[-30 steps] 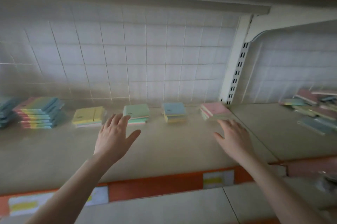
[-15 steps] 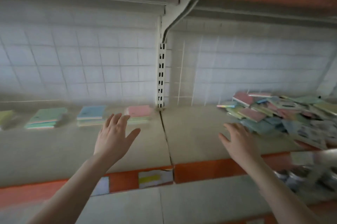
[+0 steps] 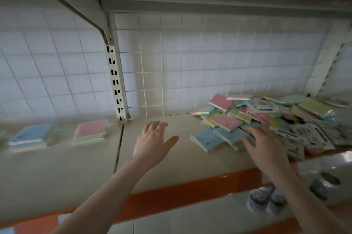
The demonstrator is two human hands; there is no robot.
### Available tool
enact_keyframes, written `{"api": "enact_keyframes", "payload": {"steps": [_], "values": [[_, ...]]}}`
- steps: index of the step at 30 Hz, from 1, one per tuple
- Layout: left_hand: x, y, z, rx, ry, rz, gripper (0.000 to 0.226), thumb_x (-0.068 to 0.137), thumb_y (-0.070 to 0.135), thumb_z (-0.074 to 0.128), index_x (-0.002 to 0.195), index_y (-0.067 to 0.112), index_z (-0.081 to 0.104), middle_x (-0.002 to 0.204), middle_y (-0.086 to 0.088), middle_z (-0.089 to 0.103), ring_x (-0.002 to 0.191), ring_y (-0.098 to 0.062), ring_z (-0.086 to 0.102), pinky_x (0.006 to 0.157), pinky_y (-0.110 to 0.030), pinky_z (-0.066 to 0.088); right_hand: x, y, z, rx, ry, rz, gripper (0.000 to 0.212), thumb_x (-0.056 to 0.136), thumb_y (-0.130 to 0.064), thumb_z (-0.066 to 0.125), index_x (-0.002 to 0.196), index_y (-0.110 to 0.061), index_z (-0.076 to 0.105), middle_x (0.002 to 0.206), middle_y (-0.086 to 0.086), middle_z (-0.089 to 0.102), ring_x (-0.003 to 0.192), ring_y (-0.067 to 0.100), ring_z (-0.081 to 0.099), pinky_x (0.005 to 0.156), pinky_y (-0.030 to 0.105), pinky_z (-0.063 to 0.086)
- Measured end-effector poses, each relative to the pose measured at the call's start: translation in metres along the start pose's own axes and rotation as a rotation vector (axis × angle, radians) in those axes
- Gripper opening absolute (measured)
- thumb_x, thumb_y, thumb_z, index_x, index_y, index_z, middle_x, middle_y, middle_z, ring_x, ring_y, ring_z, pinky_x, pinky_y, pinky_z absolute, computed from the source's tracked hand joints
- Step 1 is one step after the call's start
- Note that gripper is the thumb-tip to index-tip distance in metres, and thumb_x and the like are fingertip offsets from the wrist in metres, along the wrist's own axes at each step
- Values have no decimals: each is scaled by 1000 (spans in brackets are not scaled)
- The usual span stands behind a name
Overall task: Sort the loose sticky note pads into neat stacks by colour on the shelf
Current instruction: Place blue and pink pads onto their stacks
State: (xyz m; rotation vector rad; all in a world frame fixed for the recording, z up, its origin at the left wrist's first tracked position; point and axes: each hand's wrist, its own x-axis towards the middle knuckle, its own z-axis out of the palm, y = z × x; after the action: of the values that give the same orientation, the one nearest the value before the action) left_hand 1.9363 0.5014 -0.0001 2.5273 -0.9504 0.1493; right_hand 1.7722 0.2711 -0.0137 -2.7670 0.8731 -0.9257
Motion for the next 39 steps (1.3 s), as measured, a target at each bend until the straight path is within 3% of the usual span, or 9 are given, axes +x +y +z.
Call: {"api": "enact_keyframes", "payload": {"steps": [5, 9, 13, 18, 21, 25, 29, 34, 39], "values": [[17, 31, 24, -18, -90, -13, 62, 94, 56, 37, 144, 19, 34, 150, 0, 34, 140, -19, 25, 110, -35, 26, 19, 21, -2, 4, 12, -15, 25, 87, -23, 62, 108, -8, 65, 112, 14, 62, 108, 35, 56, 80, 41, 48], [28, 50, 42, 13, -120, -101, 59, 95, 55, 37, 141, 18, 37, 148, -2, 36, 137, -20, 29, 107, -35, 29, 45, 25, 5, 34, 52, -110, 23, 85, -21, 67, 105, -10, 69, 99, 11, 68, 95, 32, 61, 78, 38, 48], [32, 78, 65, 7, -147, -198, 50, 92, 56, 40, 125, 19, 49, 138, -3, 45, 127, -23, 38, 101, -36, 32, 70, 30, 15, -1, -70, -139, 27, 96, -34, 46, 107, -18, 64, 95, 1, 64, 80, 15, 52, 66, 24, 33], [34, 83, 79, 43, -57, -236, 65, 86, 66, 44, 134, 22, 42, 143, 3, 38, 133, -17, 32, 108, -31, 23, 82, 32, 36, -49, -203, -98, 51, 94, -53, 36, 117, -13, 58, 131, 12, 50, 122, 27, 46, 92, 34, 41], [35, 77, 79, -29, -49, -273, 68, 81, 64, 55, 134, 23, 44, 140, 6, 40, 130, -15, 34, 105, -29, 28, 85, 27, 43, -74, -252, -130, 60, 91, -62, 34, 121, -14, 53, 132, 14, 44, 118, 28, 46, 89, 35, 41], [35, 72, 79, -69, -12, -333, 64, 73, 61, 66, 122, 23, 50, 125, 5, 48, 117, -14, 41, 95, -27, 34, 83, 24, 46, -52, -254, -189, 54, 92, -59, 35, 125, -19, 53, 120, 10, 47, 113, 27, 46, 90, 34, 39], [35, 66, 75, -79, 16, -381, 66, 69, 61, 70, 119, 21, 53, 122, 4, 49, 116, -16, 43, 95, -29, 36, 82, 28, 42, 0, -285, -231, 41, 94, -52, 37, 117, -27, 60, 112, 7, 47, 110, 27, 43, 88, 33, 36], [28, 53, 68, -58, 67, -455, 68, 68, 62, 71, 119, 21, 55, 124, 1, 51, 118, -20, 43, 96, -31, 35, 83, 35, 44, 177, -430, -232, 34, 92, -55, 43, 122, -47, 57, 124, 1, 52, 120, 28, 42, 97, 37, 36], [21, 38, 60, -30, 104, -545, 70, 69, 63, 69, 122, 20, 54, 127, 0, 51, 120, -21, 43, 97, -32, 36, 88, 38, 44, 410, -484, -194, 29, 81, -48, 64, 108, -39, 61, 101, -12, 58, 103, 19, 54, 86, 35, 43]]}}
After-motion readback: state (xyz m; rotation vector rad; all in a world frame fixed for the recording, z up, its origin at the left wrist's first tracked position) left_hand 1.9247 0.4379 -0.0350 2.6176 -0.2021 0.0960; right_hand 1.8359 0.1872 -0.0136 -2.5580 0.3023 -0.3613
